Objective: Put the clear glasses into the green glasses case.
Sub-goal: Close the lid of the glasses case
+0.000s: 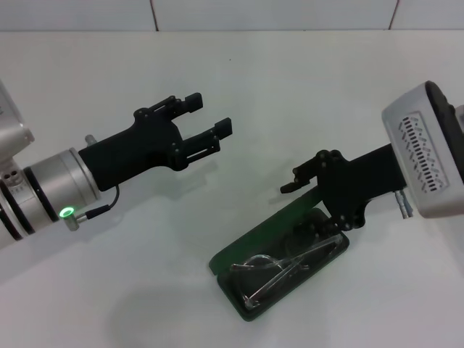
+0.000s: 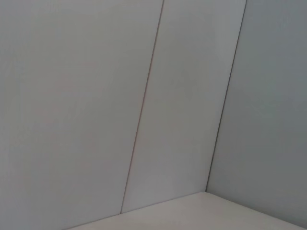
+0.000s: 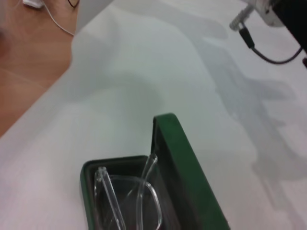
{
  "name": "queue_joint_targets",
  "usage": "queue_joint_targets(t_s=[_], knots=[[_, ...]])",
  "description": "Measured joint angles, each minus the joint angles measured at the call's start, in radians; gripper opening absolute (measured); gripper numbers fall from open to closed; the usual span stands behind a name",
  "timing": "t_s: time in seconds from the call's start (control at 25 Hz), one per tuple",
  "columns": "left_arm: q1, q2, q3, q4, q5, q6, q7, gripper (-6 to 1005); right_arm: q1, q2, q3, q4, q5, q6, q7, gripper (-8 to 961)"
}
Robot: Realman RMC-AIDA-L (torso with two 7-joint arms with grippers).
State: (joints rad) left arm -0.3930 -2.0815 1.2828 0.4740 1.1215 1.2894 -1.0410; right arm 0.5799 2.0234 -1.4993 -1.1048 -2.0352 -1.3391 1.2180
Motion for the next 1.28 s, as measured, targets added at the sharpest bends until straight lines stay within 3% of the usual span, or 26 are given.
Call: queue_joint_targets(t_s=[0.12, 0.32, 0.56, 0.84, 1.08, 1.28], knots=[[-0.003, 0.000, 0.000, 0.000, 0.000, -0.001, 0.000, 758, 0.007, 0.000, -0.009, 0.020, -0.002, 0.023, 0.002, 642], [-0.003, 0.000, 0.000, 0.000, 0.000, -0.003, 0.001, 758, 0.017, 0.001, -0.008, 0.038, 0.008, 0.049, 0.012, 434], [0.000, -0.003, -0.001, 0.000, -0.009, -0.007, 0.004, 758, -0.013, 0.003, -0.029, 0.039, 0.067, 0.181, 0.003, 203], [-0.002, -0.005, -0.019, 0.000, -0.011, -0.007, 0.004, 758, -0.086, 0.004, -0.059, 0.003, 0.157, 0.332, -0.059, 141], [0.001, -0.009, -0.079, -0.005, -0.024, -0.004, 0.008, 759, -0.100, 0.004, -0.073, 0.011, 0.159, 0.407, -0.061, 132], [-0.009, -0.012, -0.089, -0.130, -0.206, 0.026, 0.166, 759, -0.117, 0.003, -0.136, 0.022, 0.160, 0.513, -0.049, 130]])
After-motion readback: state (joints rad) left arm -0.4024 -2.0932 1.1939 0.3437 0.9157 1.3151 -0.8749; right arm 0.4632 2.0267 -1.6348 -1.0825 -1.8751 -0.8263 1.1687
